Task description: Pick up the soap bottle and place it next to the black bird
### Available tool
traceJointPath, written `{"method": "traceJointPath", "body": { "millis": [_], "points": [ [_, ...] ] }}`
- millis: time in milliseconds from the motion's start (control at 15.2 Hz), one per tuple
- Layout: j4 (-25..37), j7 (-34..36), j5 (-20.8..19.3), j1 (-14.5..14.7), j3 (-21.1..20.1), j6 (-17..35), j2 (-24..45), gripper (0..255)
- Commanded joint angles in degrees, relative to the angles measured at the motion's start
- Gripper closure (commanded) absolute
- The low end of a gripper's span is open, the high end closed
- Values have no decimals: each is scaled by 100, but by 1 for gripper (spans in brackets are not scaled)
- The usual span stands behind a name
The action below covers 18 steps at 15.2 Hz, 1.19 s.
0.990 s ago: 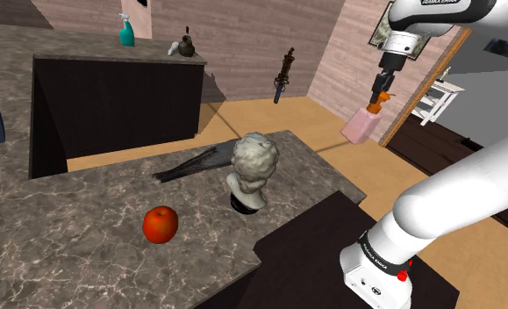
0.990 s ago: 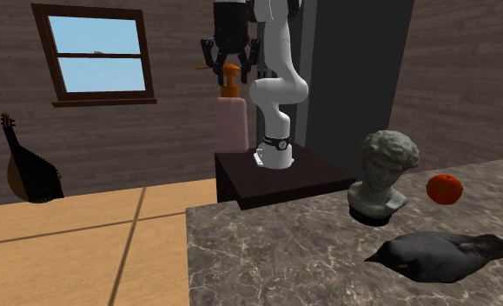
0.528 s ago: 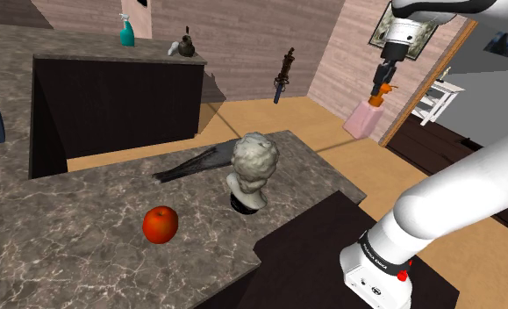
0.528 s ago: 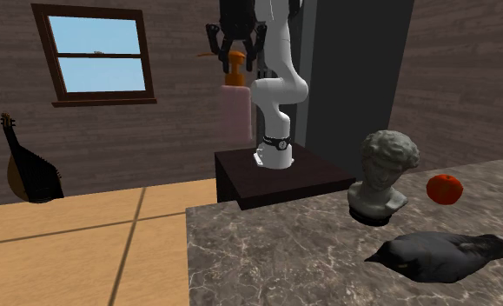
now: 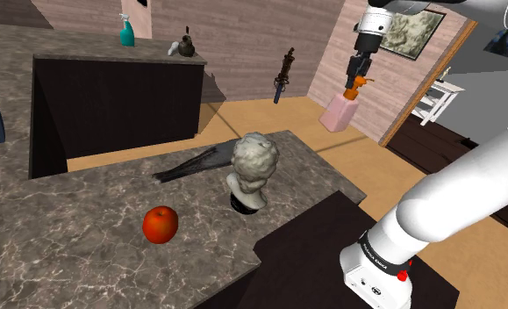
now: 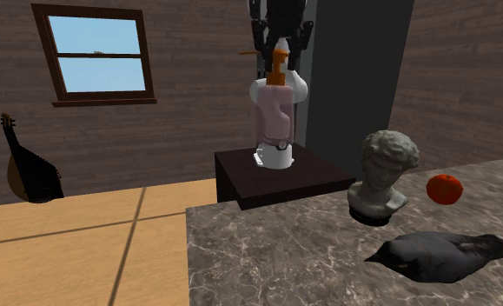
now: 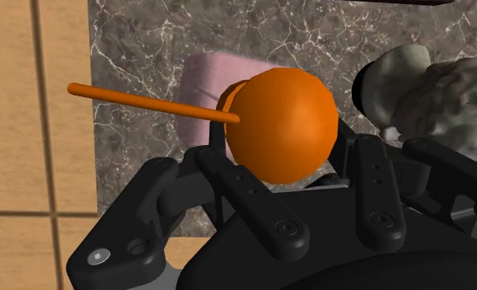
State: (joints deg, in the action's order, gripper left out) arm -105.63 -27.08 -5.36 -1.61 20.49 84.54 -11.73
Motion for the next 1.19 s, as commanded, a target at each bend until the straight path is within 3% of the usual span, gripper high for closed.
{"method": "traceJointPath", "body": {
  "millis": [0,726,1122],
  "points": [
    [43,248,97,107,-142,21,82,255],
    [1194,1495,668,723,-832,-113,1150,255],
    [651,1496,655,728,-837,365,1084,255]
  ]
}}
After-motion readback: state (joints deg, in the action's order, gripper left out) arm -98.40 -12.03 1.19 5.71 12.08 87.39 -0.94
